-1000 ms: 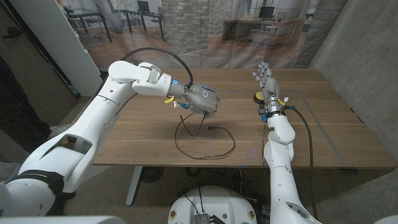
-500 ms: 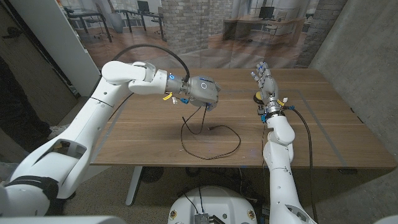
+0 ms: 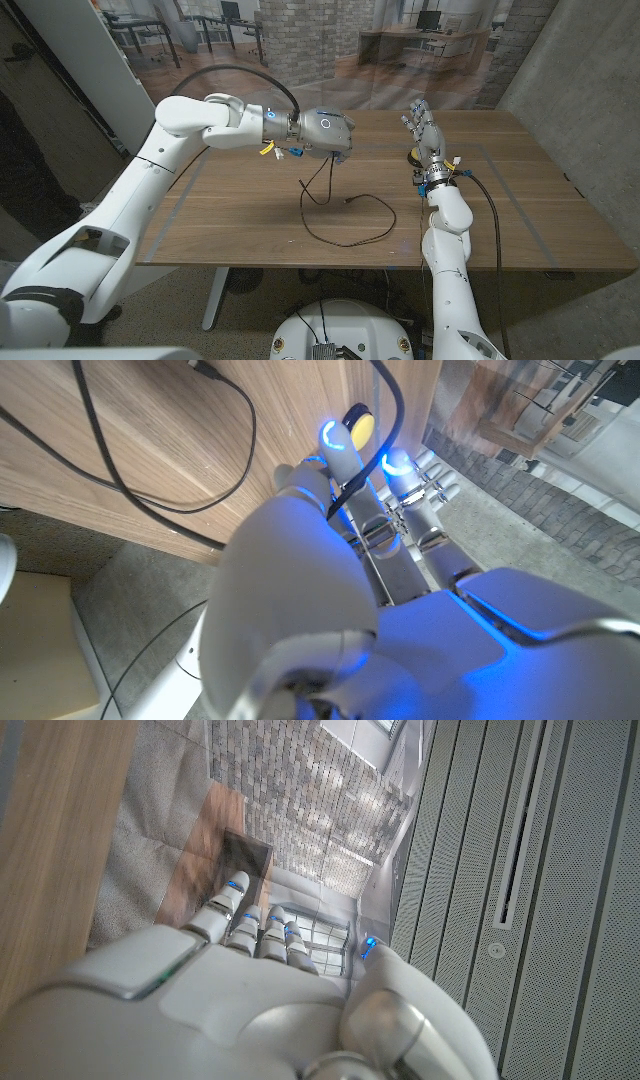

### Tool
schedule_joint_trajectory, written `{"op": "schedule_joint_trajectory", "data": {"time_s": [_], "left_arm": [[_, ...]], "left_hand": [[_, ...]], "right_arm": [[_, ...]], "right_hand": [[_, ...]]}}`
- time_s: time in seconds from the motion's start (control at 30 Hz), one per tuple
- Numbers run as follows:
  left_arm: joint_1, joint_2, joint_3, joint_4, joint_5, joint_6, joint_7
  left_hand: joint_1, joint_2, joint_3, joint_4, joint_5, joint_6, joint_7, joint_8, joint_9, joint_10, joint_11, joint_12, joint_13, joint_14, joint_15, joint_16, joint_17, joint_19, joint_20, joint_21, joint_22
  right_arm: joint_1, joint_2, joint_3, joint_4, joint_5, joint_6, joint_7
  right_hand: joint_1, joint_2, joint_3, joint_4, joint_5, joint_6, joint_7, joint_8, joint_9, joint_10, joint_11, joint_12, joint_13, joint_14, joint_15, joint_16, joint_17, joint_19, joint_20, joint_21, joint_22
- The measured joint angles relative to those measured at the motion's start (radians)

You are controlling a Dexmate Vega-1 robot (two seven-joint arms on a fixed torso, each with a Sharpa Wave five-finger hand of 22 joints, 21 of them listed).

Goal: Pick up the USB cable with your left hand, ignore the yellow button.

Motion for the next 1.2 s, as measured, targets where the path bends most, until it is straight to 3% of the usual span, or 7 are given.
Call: {"op": "schedule_joint_trajectory", "data": {"time_s": [1.2], "left_arm": [[-0.011,0.059,0.014,-0.085,0.037,0.161,0.182]], "left_hand": [[0.000,0.000,-0.008,0.008,0.023,0.016,-0.005,-0.032,0.002,0.011,0.000,-0.014,0.007,0.006,-0.005,-0.028,-0.004,0.000,0.000,0.000,-0.026]], "right_arm": [[-0.003,-0.002,-0.005,-0.006,0.005,0.002,0.009]], "right_hand": [[0.000,0.000,0.000,0.000,0.000,0.000,0.000,0.000,0.000,0.000,0.000,0.000,0.000,0.000,0.000,0.000,0.000,0.006,-0.006,0.000,0.000]]}}
